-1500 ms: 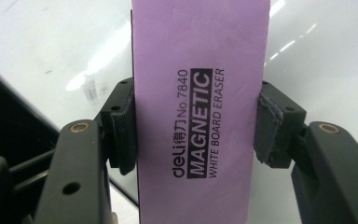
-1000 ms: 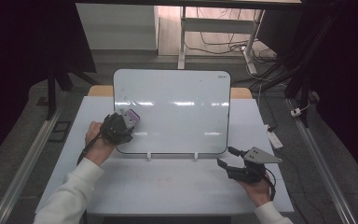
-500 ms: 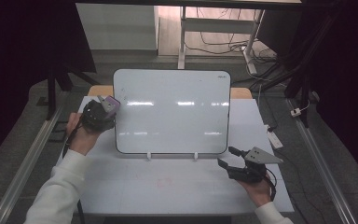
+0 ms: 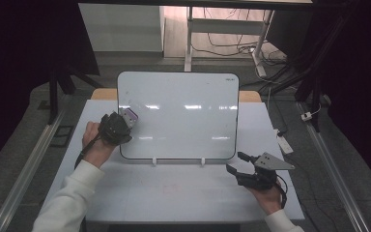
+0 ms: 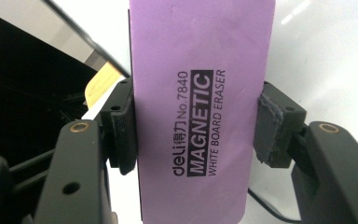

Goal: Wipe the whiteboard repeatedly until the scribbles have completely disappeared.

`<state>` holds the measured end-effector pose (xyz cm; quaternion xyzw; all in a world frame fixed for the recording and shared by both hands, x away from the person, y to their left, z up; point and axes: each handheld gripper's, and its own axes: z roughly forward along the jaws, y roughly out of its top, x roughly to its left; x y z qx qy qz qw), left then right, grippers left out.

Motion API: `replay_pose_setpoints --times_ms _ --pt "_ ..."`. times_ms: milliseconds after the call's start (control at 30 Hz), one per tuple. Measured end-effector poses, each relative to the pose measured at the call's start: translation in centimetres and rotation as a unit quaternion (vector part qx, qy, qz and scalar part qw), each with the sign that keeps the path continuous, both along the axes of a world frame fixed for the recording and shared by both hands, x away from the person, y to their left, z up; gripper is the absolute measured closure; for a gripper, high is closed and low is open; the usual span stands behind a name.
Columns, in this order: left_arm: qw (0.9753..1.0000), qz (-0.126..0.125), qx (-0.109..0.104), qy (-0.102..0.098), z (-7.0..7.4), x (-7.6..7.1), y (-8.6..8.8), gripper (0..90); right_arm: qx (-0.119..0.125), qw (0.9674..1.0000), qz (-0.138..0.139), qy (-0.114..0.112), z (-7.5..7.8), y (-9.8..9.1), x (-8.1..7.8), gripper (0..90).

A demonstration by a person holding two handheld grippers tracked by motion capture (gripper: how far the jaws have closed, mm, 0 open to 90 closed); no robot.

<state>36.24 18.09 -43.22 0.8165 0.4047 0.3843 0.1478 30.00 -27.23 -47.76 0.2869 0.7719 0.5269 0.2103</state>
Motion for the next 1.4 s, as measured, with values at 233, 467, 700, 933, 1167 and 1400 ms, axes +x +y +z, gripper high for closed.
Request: replay_pose_setpoints --times_ms 233,467,700,933,1167,1400 --pt "0.9993 0.009 -0.032 -0.016 3.8 3.4 0.1 40.9 0.000 1.0000 0.001 -0.006 0.4 0.2 -0.1 33.0" --pt "0.9986 0.037 -0.026 -0.028 6.1 4.9 0.5 41.0 0.003 1.0000 -0.001 -0.003 0.2 0.0 -0.1 33.0" --pt "0.9994 0.018 -0.030 -0.008 4.0 3.3 0.6 41.0 0.003 1.0000 -0.001 -0.003 0.2 0.0 -0.1 33.0" --pt "0.9976 -0.033 -0.057 0.023 1.5 1.1 -0.4 40.9 0.001 1.0000 0.001 -0.003 0.3 0.3 -0.2 33.1" --pt "0.9892 -0.094 -0.112 0.016 1.4 -2.6 -1.1 40.9 -0.002 1.0000 0.005 0.001 0.0 0.6 -0.1 33.1" --pt "0.9742 -0.150 -0.165 0.032 0.5 -4.8 -1.9 40.9 -0.003 0.9999 0.015 0.000 0.3 1.4 -0.2 33.0"
